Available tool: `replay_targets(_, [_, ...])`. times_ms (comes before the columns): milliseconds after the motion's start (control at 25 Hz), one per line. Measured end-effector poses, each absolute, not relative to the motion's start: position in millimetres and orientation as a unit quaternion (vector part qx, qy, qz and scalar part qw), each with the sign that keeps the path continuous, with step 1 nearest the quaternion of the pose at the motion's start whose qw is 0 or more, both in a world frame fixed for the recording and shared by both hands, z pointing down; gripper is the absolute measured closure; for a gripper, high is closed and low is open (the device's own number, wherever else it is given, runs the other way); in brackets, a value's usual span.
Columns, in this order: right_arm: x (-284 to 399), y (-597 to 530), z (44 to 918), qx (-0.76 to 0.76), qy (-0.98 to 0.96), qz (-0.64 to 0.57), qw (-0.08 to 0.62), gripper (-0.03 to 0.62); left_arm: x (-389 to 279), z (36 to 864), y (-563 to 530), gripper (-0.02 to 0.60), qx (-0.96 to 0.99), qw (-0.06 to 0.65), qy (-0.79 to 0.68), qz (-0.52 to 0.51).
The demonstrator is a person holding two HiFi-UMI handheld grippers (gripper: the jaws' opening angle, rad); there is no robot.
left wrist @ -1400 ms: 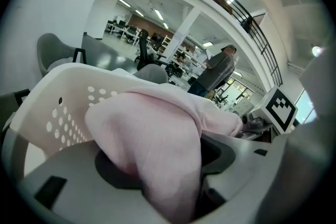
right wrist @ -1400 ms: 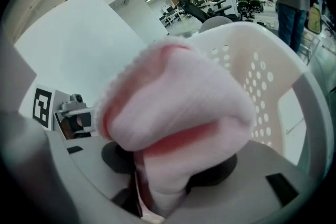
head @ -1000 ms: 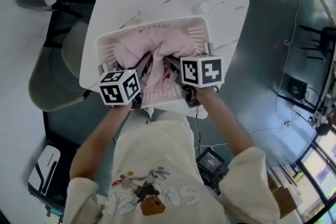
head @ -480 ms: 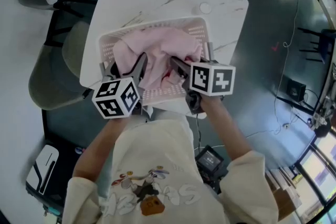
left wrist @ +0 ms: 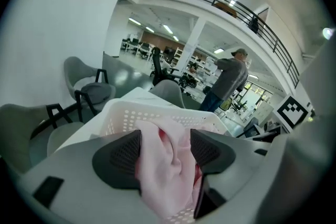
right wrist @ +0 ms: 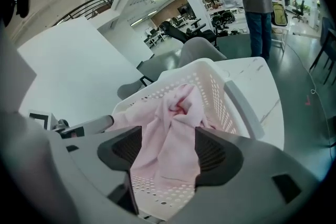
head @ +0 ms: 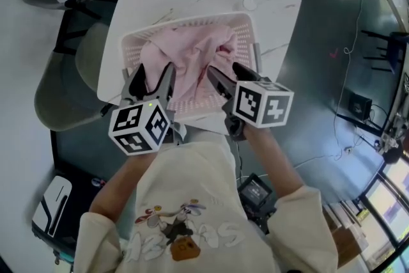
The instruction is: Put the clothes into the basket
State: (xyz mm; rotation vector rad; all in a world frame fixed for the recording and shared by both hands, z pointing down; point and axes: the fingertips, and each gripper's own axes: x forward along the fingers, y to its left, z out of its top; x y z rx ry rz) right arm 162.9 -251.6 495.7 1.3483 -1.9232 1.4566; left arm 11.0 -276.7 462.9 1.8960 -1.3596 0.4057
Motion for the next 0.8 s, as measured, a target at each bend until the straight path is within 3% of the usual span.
replay_targets(400, [136, -252, 486, 0.447, -0.721, 0.499, 0.179, 0.299, 24, 471, -267, 0.301, 0.754, 0.388, -0.498, 0.181])
replay_targets(640, [139, -259, 498, 0.462, -0.712, 0.492, 0.195, 0.457, 23, 488, -269, 0.329, 0.745, 0.399, -0.497, 0.197])
replay_targets(800, [140, -265, 506, 0.464, -0.709, 0.492, 0.201, 0.493, 17, 501, -272, 0.357, 0.733, 0.407, -0.503, 0.210])
